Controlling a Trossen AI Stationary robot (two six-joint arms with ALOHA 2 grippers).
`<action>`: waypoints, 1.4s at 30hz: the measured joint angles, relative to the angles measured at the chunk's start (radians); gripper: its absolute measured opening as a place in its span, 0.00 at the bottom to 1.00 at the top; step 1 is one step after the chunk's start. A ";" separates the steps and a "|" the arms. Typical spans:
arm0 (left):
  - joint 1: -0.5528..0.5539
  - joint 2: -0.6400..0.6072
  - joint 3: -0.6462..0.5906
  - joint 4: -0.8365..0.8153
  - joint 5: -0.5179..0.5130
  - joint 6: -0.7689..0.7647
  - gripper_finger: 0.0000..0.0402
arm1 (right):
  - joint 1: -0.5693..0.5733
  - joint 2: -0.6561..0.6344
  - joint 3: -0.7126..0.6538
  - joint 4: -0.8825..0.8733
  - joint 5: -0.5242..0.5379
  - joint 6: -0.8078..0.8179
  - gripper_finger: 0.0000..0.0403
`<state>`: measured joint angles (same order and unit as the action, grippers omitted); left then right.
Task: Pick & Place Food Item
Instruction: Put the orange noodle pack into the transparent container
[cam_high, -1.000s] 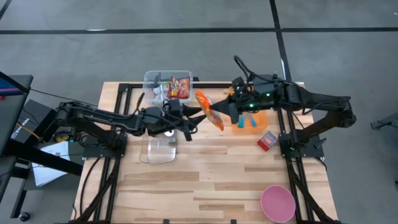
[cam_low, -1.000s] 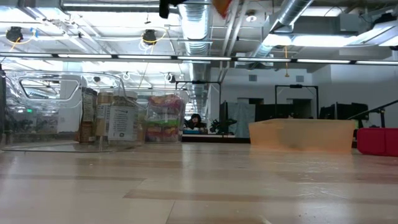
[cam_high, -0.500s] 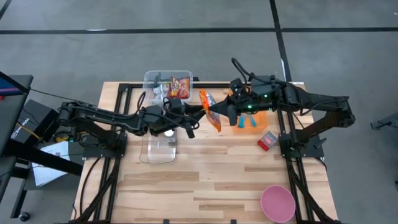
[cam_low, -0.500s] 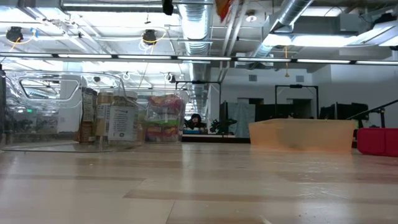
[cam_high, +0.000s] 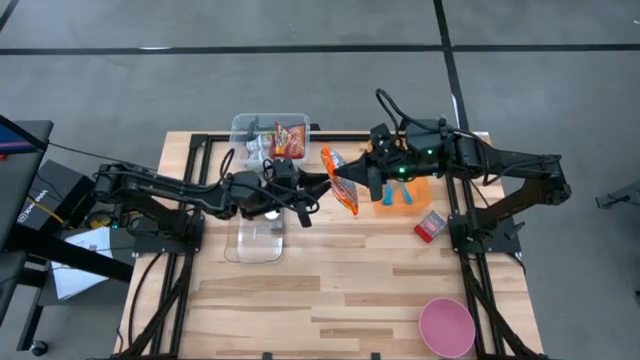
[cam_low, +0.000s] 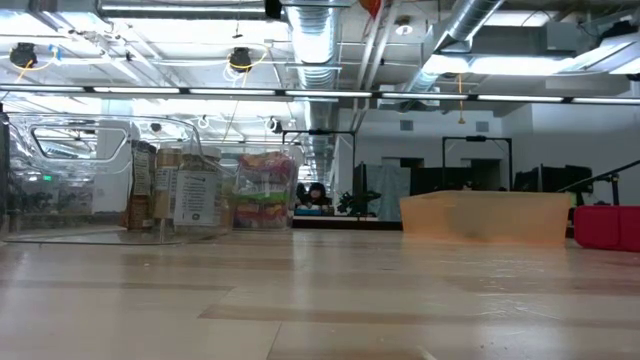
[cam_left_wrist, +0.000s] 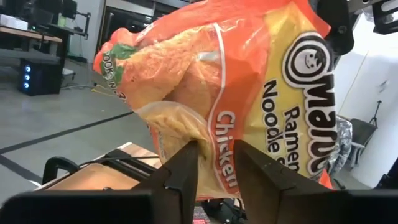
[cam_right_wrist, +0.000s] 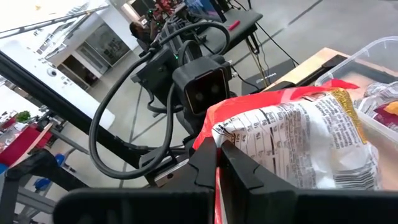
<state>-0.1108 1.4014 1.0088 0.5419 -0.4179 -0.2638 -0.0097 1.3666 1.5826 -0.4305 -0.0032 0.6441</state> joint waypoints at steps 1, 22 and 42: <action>0.000 0.000 0.000 0.000 0.000 0.000 0.22 | 0.000 0.000 0.000 0.000 0.000 0.000 0.00; 0.000 -0.059 -0.001 -0.056 0.024 0.020 0.00 | 0.029 0.000 0.000 0.056 -0.002 -0.069 0.20; 0.008 -0.324 -0.001 -0.592 -0.102 -0.115 0.00 | 0.007 -0.047 0.000 0.019 0.008 -0.079 0.53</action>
<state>-0.1028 1.0777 1.0080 -0.0501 -0.5203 -0.3790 -0.0029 1.3201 1.5822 -0.4119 0.0044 0.5652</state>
